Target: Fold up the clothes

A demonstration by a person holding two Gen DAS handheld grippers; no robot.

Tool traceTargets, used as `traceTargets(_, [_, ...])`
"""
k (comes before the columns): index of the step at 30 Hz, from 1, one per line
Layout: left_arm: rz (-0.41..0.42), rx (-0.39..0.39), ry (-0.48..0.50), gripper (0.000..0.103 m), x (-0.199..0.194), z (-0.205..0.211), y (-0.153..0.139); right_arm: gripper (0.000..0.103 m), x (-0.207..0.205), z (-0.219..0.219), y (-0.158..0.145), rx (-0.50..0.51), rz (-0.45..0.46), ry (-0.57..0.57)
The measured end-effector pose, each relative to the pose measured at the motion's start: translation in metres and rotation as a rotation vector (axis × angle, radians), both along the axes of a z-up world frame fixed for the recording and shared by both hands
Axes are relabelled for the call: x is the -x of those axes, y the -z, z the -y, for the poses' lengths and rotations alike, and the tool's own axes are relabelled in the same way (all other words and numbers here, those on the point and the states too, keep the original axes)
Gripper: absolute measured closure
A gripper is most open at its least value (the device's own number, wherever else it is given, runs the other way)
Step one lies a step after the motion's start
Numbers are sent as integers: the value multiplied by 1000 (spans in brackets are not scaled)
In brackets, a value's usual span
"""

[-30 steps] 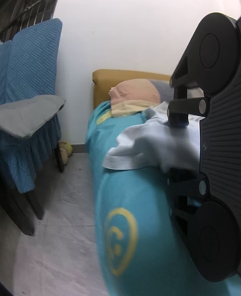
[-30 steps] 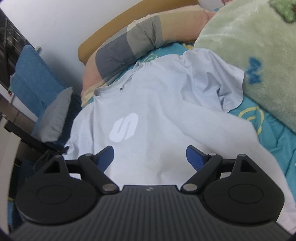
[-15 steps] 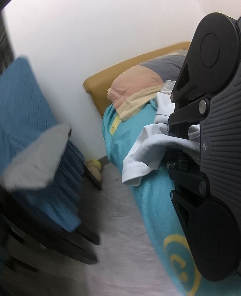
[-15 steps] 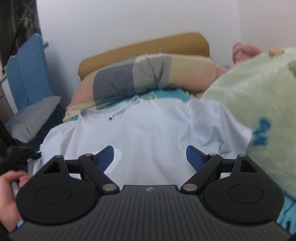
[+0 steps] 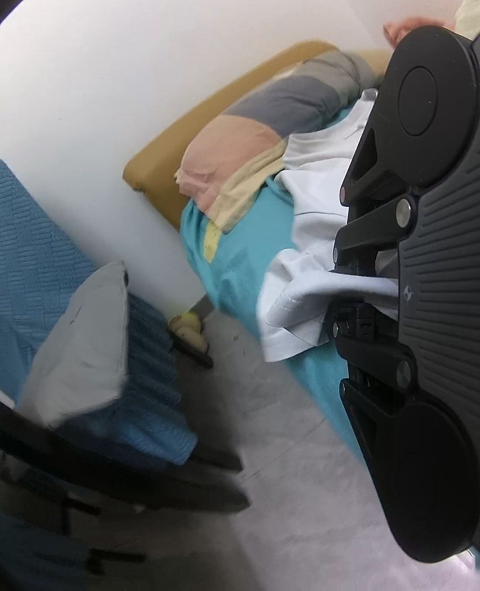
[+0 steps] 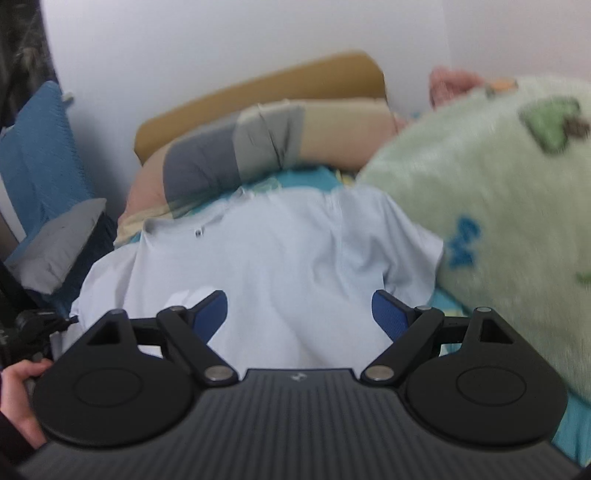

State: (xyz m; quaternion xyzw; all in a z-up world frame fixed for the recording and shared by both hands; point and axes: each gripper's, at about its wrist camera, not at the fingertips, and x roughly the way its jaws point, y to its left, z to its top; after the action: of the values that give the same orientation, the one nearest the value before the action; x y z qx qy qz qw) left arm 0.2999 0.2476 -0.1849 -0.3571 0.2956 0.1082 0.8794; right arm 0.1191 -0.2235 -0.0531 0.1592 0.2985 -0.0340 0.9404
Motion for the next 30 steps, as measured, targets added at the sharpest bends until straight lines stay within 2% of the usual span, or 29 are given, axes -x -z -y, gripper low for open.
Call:
traceTargets(2, [-27,-11,-72,95,2,-7,-17,16,15,5,-2,-13,60,-24])
traceTargets(4, [-62,-56,-144,96,0,-11,-38,16,32,7,1,37,114,-54])
traceTargets(5, [-64,-108,-174,96,-3,-11,-51,16,38,10,4,43,120,-56])
traceTargets(8, [-94,-295,-222,95,-13,-9,-73,16,38,25,13,-37,117,-42])
traceTargets(10, [-152,-340,-244,92,-18,-9,-72,16,28,29,20,-77,120,-47])
traceTargets(11, [-166,-346,-240,82,-16,-9,-71,16,24,30,24,-96,121,-50])
traceTargets(12, [-180,-351,-235,65,-14,-9,-70,16,20,31,27,-107,122,-53])
traceTargets(14, [-217,-326,-192,52,-3,-7,-69,16,15,34,33,-139,124,-62])
traceTargets(16, [-254,-289,-135,50,10,-4,-68,16,10,36,34,-167,130,-72])
traceTargets(19, [-372,-267,-15,43,34,12,-69,16,7,36,32,-143,141,-81])
traceTargets(21, [-467,-225,84,42,52,24,-73,16,8,38,31,-139,142,-64])
traceTargets(22, [-521,-241,144,42,60,35,-77,16,8,38,31,-149,138,-59])
traceTargets(24, [-563,-316,250,42,82,58,-96,16,10,36,28,-153,135,-58])
traceTargets(27, [-526,-375,355,41,122,79,-135,16,19,32,19,-145,134,-75])
traceTargets(30, [-472,-440,395,37,159,87,-168,16,36,29,9,-118,134,-109])
